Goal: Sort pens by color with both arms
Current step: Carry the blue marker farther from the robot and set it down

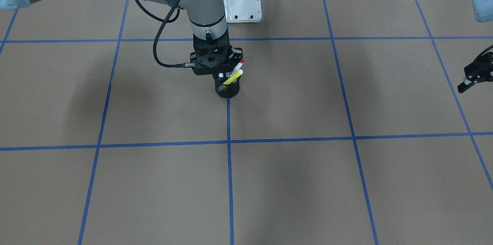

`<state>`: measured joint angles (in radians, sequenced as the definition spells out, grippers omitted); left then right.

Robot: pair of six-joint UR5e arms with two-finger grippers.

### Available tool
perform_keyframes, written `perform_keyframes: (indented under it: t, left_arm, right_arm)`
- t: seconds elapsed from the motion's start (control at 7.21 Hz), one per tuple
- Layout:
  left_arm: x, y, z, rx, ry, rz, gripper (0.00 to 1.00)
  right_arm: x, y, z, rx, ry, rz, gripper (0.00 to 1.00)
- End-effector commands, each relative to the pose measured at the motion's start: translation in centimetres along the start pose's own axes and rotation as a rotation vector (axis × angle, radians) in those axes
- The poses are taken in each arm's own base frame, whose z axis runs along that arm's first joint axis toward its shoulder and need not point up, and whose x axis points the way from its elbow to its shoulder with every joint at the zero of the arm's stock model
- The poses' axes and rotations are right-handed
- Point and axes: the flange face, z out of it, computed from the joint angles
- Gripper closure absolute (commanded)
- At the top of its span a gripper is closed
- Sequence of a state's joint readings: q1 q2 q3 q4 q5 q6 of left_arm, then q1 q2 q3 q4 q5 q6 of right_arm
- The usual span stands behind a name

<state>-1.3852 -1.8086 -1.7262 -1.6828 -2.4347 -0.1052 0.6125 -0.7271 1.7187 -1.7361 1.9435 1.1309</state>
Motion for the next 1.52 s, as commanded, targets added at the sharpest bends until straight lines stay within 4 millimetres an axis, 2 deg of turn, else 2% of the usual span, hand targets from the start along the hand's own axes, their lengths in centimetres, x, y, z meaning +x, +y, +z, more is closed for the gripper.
perform_keyframes:
  t: [0.0, 0.14, 0.42, 0.55, 0.69, 0.97, 1.11, 1.39]
  left_arm:
    - [0.2, 0.0, -0.1, 0.002, 0.002, 0.002, 0.0]
    - [0.3, 0.0, -0.2, 0.005, 0.0, 0.005, 0.0]
    - [0.3, -0.1, -0.3, 0.005, 0.002, 0.004, 0.0]
    - [0.3, -0.1, -0.3, 0.005, 0.002, 0.004, 0.0]
    - [0.4, -0.1, -0.3, 0.006, 0.002, 0.006, 0.0]
    - [0.4, -0.1, -0.3, 0.006, 0.002, 0.006, 0.0]
    - [0.4, -0.1, -0.3, 0.006, 0.002, 0.006, 0.0]
    - [0.5, -0.1, -0.3, 0.005, 0.003, 0.006, 0.0]
  right_arm:
    - [2.2, -2.7, -7.3, 0.143, -0.048, 0.022, 1.0]
    - [2.7, -3.5, -8.1, 0.239, -0.016, 0.025, 1.0]
    - [3.6, -5.4, -8.1, 0.425, 0.079, 0.038, 1.0]
    - [3.6, -5.7, -7.5, 0.52, 0.124, 0.04, 1.0]
    - [3.2, -7.3, -5.1, 0.607, 0.136, 0.043, 1.0]
    - [3.7, -10.0, 1.7, 0.795, 0.168, 0.127, 1.0]
    - [4.3, -10.8, 4.2, 0.874, 0.245, 0.142, 1.0]
    - [6.9, -12.6, 7.8, 1.02, 0.374, 0.165, 1.0]
